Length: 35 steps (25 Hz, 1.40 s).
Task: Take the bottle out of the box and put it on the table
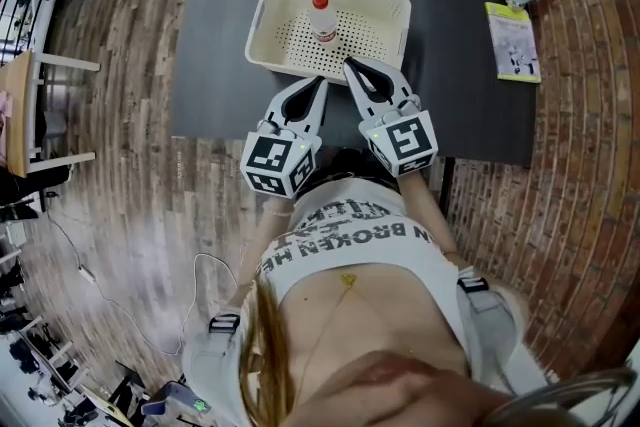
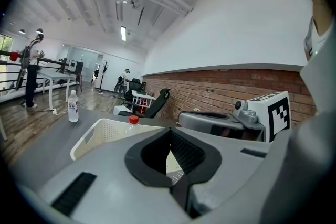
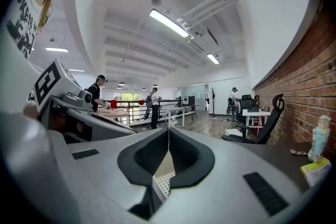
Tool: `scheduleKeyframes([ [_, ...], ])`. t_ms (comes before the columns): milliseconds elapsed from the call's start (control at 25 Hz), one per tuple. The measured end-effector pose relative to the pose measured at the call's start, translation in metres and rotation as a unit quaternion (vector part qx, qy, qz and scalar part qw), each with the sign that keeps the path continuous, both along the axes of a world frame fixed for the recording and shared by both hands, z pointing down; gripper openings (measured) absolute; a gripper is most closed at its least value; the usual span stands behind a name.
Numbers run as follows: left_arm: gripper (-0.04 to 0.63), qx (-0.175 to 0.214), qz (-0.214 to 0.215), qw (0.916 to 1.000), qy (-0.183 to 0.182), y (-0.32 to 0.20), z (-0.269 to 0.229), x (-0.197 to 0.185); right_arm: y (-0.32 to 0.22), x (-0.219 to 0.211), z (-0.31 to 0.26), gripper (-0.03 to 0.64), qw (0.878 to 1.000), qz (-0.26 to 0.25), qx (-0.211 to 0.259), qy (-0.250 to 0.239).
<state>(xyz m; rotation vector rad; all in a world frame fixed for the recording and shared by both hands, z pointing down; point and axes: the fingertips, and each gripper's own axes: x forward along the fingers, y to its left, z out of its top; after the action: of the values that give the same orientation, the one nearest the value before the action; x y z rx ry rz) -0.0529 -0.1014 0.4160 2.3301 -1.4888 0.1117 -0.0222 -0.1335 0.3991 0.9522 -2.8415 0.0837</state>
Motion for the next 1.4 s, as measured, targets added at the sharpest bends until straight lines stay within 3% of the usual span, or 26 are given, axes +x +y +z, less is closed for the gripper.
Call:
scheduleKeyframes([
  [520,0.003,-0.009,-0.035,0.9994,0.000,-0.019,0.010,-0.005,-0.029,0.008,0.005,0.009,1.000,-0.017,0.007,0.003],
  [1160,0.002,0.009,0.059,0.9982,-0.001,-0.064,0.001,-0.034,-0.055,-0.021,0.005,0.009,0.998,0.058,0.000,0.027],
  [1400,0.003,0.015,0.070,0.9974,0.004,-0.067,0.000,-0.037,-0.057,-0.027,0.009,0.010,0.997,0.065,0.001,0.029],
])
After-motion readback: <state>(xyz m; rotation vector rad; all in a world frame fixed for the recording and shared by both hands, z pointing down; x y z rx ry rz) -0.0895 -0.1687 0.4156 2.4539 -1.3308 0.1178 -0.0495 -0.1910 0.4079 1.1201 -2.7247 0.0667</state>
